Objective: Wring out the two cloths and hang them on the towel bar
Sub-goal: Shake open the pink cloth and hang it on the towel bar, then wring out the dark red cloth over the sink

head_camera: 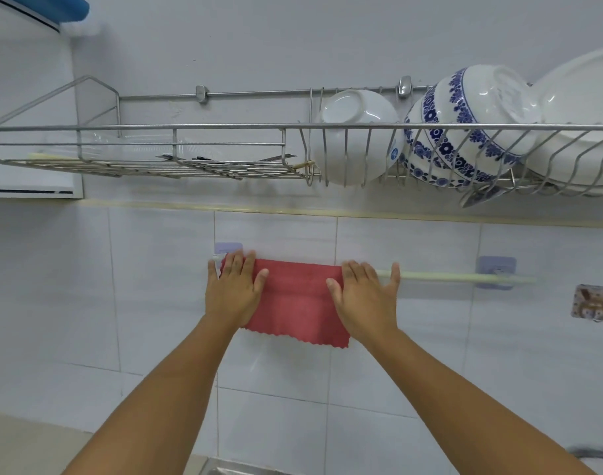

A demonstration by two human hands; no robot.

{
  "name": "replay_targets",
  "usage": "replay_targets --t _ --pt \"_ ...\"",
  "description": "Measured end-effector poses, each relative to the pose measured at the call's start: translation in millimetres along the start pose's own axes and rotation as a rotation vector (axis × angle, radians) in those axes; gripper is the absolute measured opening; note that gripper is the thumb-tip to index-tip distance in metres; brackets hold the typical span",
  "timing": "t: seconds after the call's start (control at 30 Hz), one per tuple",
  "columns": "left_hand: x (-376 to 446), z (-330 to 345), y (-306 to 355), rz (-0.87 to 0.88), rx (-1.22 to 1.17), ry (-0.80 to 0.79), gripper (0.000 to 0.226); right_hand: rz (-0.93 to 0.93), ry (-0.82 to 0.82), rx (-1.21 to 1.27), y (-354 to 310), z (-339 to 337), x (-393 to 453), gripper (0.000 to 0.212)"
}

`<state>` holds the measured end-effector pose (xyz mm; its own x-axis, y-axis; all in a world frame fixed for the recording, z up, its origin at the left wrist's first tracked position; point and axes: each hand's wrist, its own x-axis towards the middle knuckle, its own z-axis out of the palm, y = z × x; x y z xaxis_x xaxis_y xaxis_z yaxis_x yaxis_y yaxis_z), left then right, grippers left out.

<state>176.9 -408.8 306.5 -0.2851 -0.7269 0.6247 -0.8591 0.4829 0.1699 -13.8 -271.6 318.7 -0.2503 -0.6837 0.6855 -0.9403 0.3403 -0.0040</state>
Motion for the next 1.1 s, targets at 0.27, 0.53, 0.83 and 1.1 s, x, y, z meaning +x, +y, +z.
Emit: replay_targets --t 0.27,0.53,0.83,1.1 --pt "-13 -11 7 0.04 0.061 -0.004 0.063 -0.125 -0.048 -0.021 5 -10 -14 0.058" --pt "-25 -20 18 0.006 -0.013 -0.108 0.061 -0.073 -0.195 -0.011 8 -13 -10 0.065" --pt "-111 8 31 -0.002 0.002 -0.29 0.059 -0.061 -0.397 0.078 25 12 -103 0.062" --pt "-199 53 94 0.139 0.042 -0.501 0.059 0.008 -0.611 -0.041 94 30 -206 0.059"
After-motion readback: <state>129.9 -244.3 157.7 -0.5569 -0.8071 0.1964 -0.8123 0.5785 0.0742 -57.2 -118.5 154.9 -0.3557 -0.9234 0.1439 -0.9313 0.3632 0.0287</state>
